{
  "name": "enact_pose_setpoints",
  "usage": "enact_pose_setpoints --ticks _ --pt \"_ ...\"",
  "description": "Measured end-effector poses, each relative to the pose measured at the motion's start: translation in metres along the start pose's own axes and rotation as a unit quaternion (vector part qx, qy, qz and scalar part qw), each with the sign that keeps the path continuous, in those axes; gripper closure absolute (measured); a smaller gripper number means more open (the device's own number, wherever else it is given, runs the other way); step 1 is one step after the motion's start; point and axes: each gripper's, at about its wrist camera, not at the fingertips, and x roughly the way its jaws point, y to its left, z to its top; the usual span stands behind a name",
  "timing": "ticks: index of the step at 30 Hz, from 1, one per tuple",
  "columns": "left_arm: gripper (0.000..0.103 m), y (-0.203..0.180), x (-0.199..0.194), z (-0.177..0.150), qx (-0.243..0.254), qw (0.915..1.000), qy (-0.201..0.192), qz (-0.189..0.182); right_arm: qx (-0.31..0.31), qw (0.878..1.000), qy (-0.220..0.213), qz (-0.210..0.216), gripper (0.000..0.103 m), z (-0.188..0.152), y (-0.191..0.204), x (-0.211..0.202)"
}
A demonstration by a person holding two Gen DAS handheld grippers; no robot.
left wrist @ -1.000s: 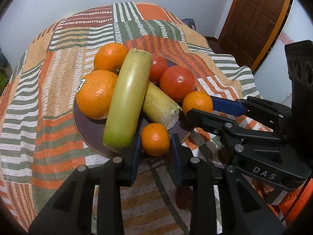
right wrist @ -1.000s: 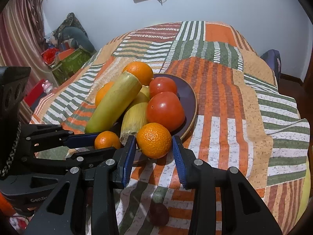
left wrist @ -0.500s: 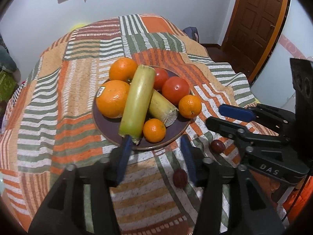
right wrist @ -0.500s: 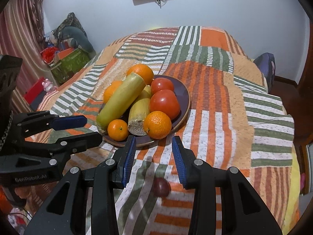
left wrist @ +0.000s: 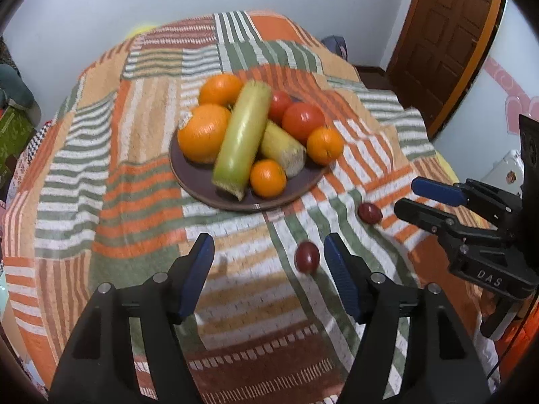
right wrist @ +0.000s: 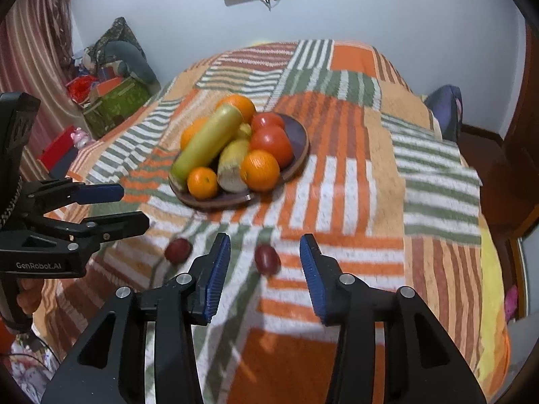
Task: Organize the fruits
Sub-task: 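Grasp a dark red plum with the left tool while the right tool grasps another plum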
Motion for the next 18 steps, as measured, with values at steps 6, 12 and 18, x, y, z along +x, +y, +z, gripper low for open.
enact_pose_setpoints --ticks 6,12,18 --pt "0.035 -0.007 0.018 -0.009 0.024 0.9993 0.030 0.003 0.031 0.999 0.021 0.015 0.063 -0.013 -0.011 0.006" --pt "0.036 -0.011 0.031 -0.012 0.022 0.9991 0.034 -0.014 0.029 0.999 0.029 0.017 0.063 -0.017 -0.009 0.015" --pt "0.046 -0.013 0.043 -0.012 0.023 0.9985 0.040 -0.028 0.007 0.999 0.032 0.009 0.063 -0.015 0.000 0.026"
